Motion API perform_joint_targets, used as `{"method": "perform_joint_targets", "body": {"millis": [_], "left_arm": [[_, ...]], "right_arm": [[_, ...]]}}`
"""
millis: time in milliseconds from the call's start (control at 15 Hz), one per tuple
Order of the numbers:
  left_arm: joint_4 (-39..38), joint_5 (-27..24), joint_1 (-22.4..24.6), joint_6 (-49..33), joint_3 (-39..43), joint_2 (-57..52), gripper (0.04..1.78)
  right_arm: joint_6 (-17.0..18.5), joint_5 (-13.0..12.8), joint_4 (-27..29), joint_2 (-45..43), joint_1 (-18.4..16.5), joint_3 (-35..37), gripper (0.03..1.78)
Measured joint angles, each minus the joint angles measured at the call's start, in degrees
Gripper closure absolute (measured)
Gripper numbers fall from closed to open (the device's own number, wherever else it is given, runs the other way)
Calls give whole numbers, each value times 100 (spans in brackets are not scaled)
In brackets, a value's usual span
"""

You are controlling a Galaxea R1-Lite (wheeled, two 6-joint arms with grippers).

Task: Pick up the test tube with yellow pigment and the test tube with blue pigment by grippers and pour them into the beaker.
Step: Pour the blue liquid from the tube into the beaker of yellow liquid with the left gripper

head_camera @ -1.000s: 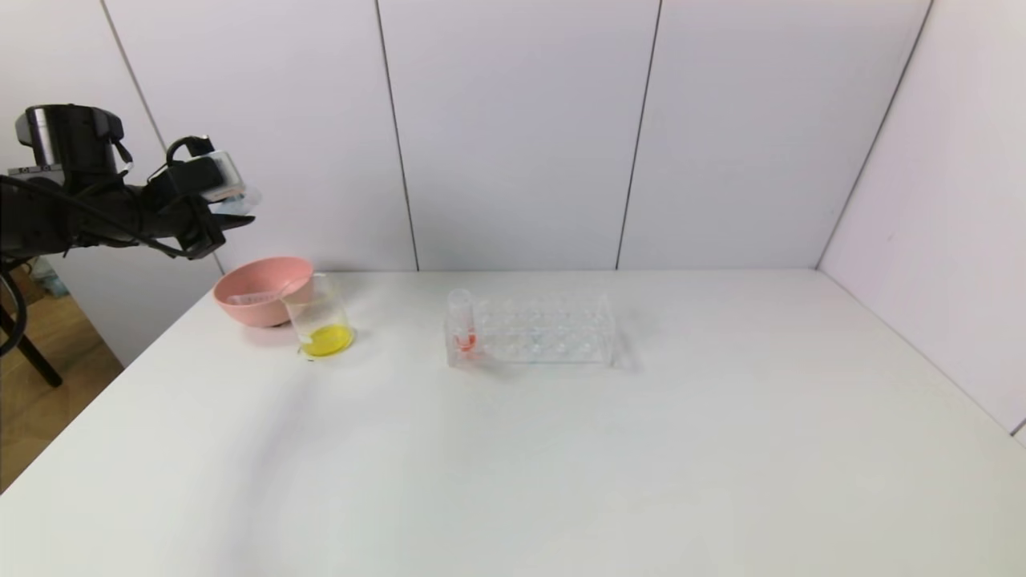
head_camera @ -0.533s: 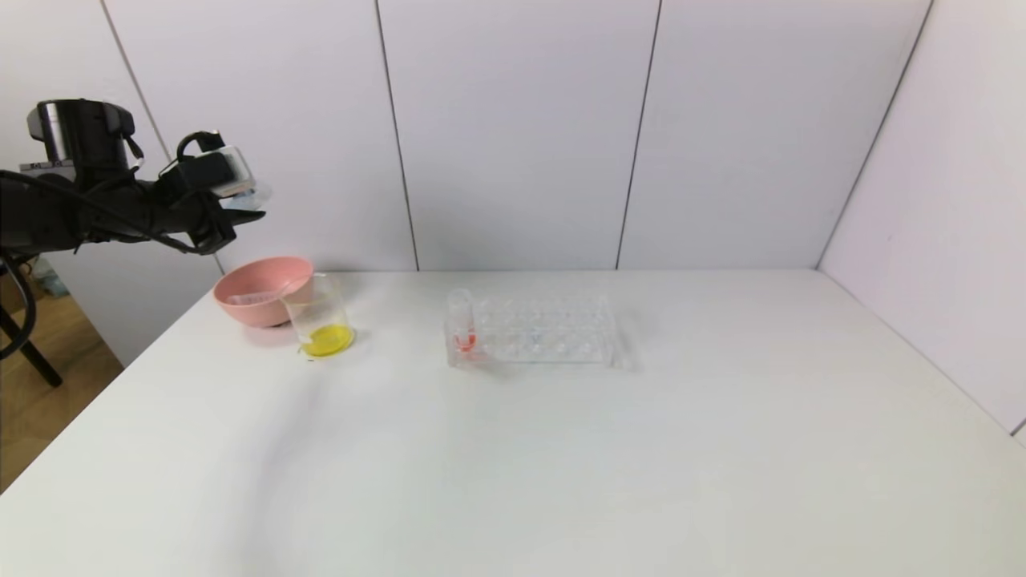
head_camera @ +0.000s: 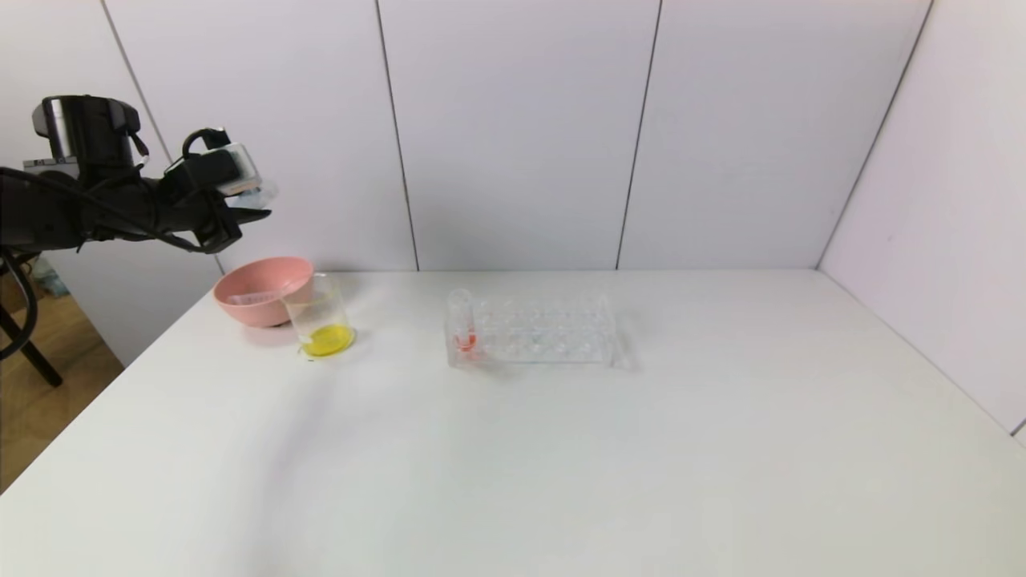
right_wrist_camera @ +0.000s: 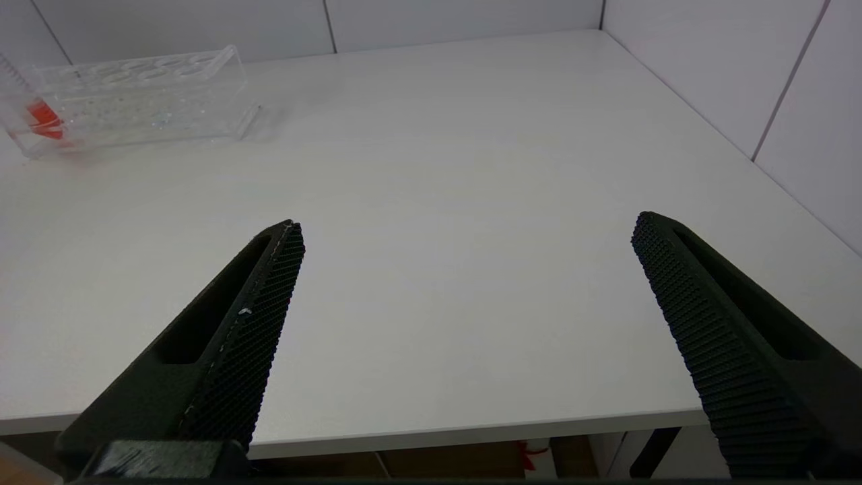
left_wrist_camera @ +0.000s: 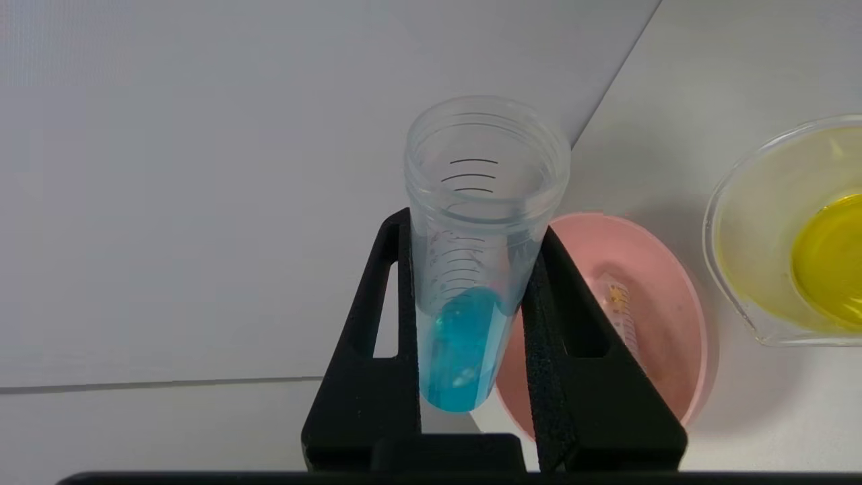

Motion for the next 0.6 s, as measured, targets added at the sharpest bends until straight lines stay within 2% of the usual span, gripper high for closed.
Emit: {"method": "perform_joint_targets", "body": {"millis": [600], "left_arm": [[20, -10, -48, -60, 130, -141, 137]], "right_arm": [[2, 0, 0, 0, 0, 0, 4]]}}
